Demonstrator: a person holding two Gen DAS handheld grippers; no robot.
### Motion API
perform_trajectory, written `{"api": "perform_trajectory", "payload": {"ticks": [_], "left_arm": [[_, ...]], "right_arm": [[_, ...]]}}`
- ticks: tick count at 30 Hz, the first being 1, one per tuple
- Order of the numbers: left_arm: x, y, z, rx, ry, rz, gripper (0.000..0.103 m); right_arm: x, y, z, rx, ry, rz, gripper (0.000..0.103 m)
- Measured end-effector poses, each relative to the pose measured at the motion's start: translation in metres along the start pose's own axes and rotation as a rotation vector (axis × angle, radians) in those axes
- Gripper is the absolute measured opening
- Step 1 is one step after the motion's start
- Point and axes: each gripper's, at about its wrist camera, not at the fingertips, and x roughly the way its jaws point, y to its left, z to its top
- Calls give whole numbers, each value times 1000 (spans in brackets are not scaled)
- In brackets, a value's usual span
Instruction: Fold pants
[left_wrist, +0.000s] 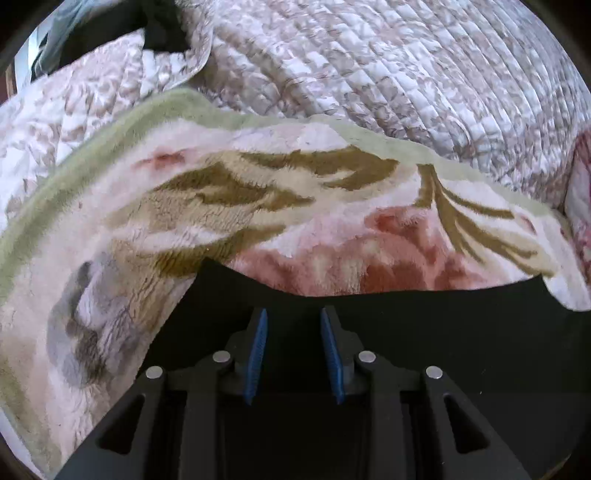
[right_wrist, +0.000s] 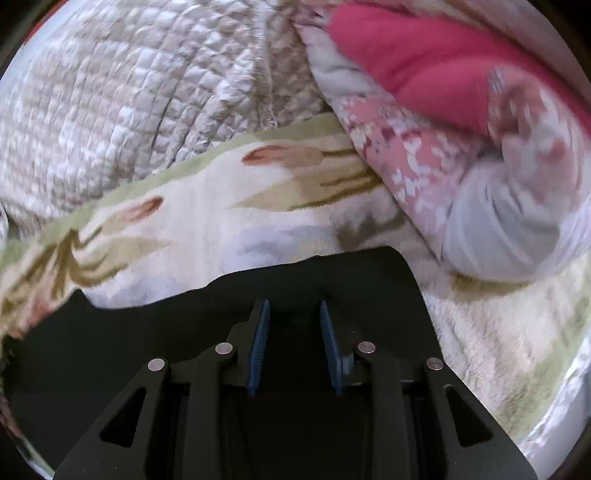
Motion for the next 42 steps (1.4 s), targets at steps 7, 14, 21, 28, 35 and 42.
{"api": "perform_trajectory", "payload": {"ticks": [7,14,21,28,35,42], "left_arm": [[-49,-34,-22,119,-96,-67,33],[-99,-61,-63,155,-116,-152,34],[-104,-64,-92,163,-67,-165,35],[-88,-63,-99,167,-24,-154,37],[-95,-40,-94,90,-60,-114,37],[-90,-12,-96,41,-55,-82,37]], "right_arm": [[-37,50,-29,-136,-62,172,30],[-68,102,-84,-279,-51,267,30],[-72,125,-120,-366,-19,280,30],[-57,125,-124,-356,27,280,43],[-77,131,-120,-366,-48,326,44],[-60,134,-124,-383,16,316,44]]}}
